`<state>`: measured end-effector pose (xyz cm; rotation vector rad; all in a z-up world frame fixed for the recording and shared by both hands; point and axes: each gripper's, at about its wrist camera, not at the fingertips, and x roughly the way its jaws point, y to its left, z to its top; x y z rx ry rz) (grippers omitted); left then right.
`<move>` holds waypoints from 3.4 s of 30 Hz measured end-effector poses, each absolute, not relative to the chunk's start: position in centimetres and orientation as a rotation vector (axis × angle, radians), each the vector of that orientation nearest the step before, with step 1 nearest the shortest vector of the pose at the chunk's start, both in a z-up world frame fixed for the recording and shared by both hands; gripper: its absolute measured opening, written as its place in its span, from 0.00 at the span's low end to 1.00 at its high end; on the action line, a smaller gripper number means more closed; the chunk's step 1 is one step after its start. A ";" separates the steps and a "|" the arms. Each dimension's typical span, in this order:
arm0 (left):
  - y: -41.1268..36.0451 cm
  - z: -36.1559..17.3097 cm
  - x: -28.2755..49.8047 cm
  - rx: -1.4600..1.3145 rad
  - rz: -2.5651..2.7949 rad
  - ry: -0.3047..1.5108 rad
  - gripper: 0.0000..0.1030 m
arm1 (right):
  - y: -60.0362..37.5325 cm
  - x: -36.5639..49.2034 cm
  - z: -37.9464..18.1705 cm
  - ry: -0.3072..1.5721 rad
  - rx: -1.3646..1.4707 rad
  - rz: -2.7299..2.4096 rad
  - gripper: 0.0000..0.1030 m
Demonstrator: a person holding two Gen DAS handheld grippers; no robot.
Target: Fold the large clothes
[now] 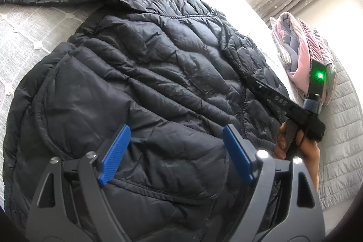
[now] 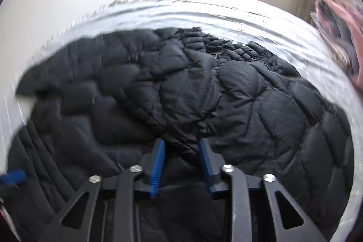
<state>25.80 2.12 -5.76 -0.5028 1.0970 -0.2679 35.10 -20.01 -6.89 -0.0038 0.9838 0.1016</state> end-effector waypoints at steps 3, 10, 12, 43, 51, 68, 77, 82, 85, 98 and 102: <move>2.0 -5.8 26.1 -0.509 -0.288 1.104 0.81 | -19.5 34.6 -6.7 0.968 0.141 0.150 0.71; 3.0 -4.9 26.1 -0.558 -0.293 1.057 0.81 | -18.9 31.7 -3.5 0.918 0.141 0.101 0.72; 3.3 -4.6 26.1 -0.554 -0.284 1.040 0.81 | -20.2 28.6 -0.3 0.823 0.241 0.110 0.75; 34.6 -11.0 36.6 -1.031 0.402 0.906 0.97 | -21.4 12.5 -3.6 0.982 0.512 0.095 0.82; 32.3 -10.2 38.9 -0.824 0.635 0.920 0.63 | -22.0 11.9 -2.6 0.950 0.527 0.114 0.82; 23.0 -0.2 36.1 -0.693 0.363 0.654 0.04 | -27.5 10.3 -1.1 0.862 0.689 0.058 0.82; 4.7 1.9 35.8 -0.351 -0.073 0.630 0.04 | -29.9 9.8 -1.5 0.869 0.747 -0.005 0.82; -5.3 -2.1 35.3 -0.085 -0.202 0.708 0.04 | -31.1 9.3 -1.6 0.863 0.759 -0.039 0.82; -9.9 -6.0 35.0 0.083 -0.263 0.825 0.06 | -32.0 9.0 -1.7 0.869 0.769 -0.081 0.82; -11.1 -9.3 33.7 0.103 -0.406 1.055 0.51 | -33.6 8.8 -2.9 0.890 0.846 -0.067 0.82; -9.3 -7.7 32.8 -0.017 -0.464 1.078 0.51 | -33.6 8.9 -3.1 0.893 0.848 -0.061 0.82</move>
